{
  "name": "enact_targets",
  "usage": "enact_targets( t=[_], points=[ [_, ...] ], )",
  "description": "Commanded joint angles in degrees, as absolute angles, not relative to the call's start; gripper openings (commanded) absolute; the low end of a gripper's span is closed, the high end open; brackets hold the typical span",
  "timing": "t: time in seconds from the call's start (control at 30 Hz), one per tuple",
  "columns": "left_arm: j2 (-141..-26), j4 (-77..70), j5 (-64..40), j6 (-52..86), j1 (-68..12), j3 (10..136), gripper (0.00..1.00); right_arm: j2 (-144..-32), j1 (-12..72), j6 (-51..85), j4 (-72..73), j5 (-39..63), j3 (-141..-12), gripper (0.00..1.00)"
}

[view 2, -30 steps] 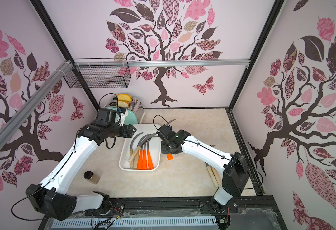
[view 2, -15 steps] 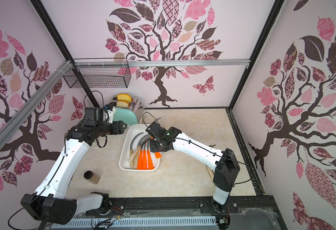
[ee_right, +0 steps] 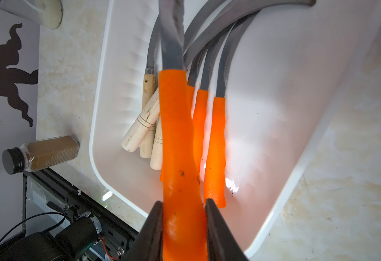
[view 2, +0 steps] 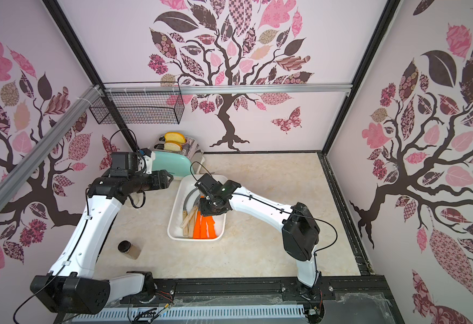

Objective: Put small sickles into storage boxes
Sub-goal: Place the sickle in the storage box.

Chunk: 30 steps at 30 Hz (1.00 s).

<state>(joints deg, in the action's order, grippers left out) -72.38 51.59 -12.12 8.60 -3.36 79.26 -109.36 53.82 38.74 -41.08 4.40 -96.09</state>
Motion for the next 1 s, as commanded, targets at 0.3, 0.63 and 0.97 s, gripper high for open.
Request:
enact_targets(
  t=[0.3, 0.63, 0.97],
  points=[
    [-71.47, 51.58, -14.58, 8.27, -3.17, 79.97, 0.75, -115.18, 53.23, 39.31, -37.87, 5.83, -98.64, 0.0],
    [-70.96, 51.56, -15.38, 8.0, -3.25, 79.54, 0.75, -119.75, 52.33, 39.37, -36.34, 7.3, -99.59, 0.0],
    [-71.1, 51.24, -15.91, 7.83, -3.24, 79.3, 0.76, -122.17, 51.94, 39.51, -34.76, 8.74, -98.45, 0.0]
  ],
)
